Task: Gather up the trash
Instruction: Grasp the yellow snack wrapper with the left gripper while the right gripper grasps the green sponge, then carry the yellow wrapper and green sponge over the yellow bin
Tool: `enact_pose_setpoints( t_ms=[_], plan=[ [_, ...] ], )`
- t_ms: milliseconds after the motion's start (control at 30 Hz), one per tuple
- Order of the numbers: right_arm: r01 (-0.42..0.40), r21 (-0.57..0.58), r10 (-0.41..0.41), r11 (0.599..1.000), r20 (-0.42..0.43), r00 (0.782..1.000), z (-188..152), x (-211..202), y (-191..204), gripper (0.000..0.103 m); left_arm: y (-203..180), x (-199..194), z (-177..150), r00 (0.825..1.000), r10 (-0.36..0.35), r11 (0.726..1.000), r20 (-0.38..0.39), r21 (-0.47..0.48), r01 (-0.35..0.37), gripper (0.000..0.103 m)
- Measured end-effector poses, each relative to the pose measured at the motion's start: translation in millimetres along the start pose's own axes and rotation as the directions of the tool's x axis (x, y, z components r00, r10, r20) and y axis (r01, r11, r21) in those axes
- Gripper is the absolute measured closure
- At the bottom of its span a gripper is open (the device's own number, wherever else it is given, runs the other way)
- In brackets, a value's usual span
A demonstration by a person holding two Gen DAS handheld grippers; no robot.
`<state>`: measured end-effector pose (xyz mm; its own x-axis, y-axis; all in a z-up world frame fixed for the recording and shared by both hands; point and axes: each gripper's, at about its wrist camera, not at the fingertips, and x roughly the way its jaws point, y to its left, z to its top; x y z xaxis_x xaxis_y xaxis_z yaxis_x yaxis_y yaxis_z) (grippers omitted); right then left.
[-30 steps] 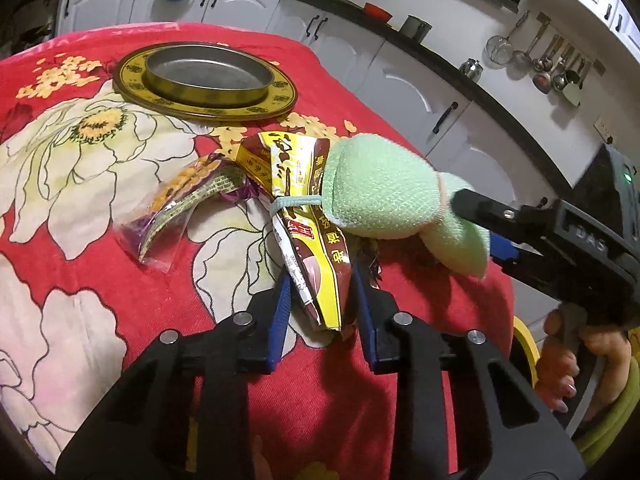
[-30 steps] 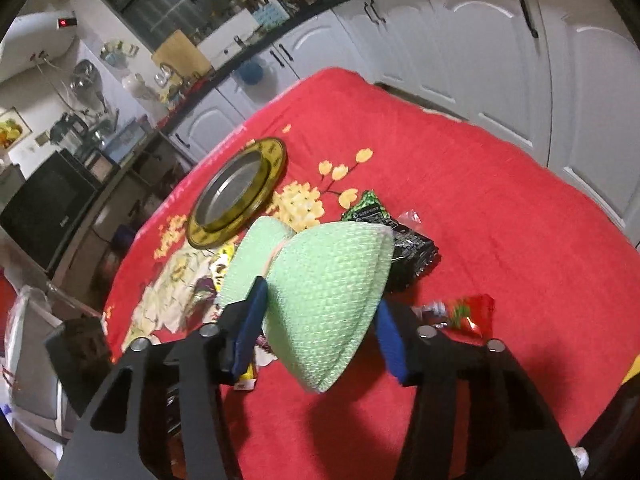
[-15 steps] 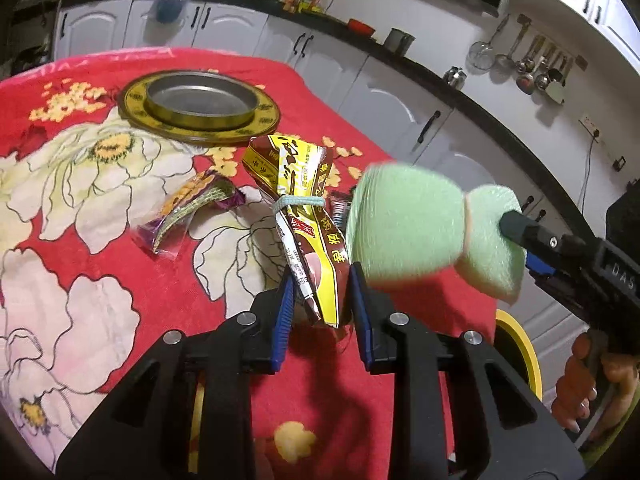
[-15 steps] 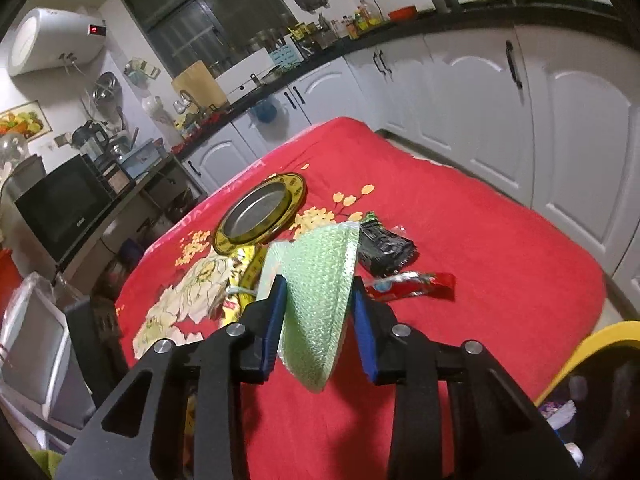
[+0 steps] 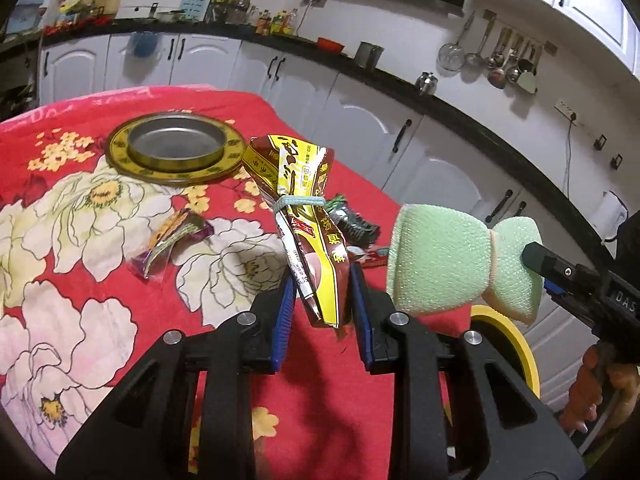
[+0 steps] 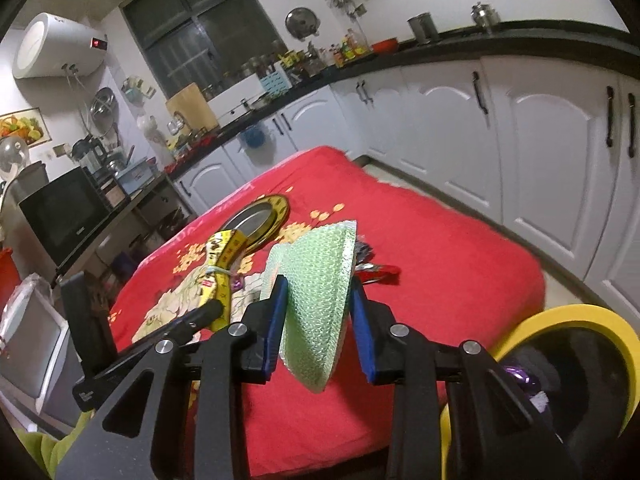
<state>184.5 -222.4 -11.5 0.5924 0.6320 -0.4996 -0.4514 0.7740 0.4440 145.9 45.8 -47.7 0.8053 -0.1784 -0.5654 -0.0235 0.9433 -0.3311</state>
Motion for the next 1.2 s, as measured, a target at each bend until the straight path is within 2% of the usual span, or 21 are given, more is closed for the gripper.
enact_pose_setpoints(
  t_ms=[500,900,1200],
  plan=[
    [0.054,0.019,-0.055,0.998,0.068,0.996,-4.2,-41.2,-10.9,0.074,-32.0,-16.1,1.8,0.997,-0.070,0.995,0.029,0.067,0.068,0.083],
    [0.115,0.020,-0.116,0.993,0.099,0.988,-10.6,-77.3,-19.2,0.074,-55.3,-24.1,-1.5,0.994,-0.108,0.988,0.027,0.116,0.104,0.083],
    [0.166,0.037,-0.170,0.985,0.132,0.977,-19.0,-102.4,-40.4,0.074,-80.4,-26.9,-8.7,0.991,-0.136,0.976,0.007,0.173,0.133,0.083]
  ],
)
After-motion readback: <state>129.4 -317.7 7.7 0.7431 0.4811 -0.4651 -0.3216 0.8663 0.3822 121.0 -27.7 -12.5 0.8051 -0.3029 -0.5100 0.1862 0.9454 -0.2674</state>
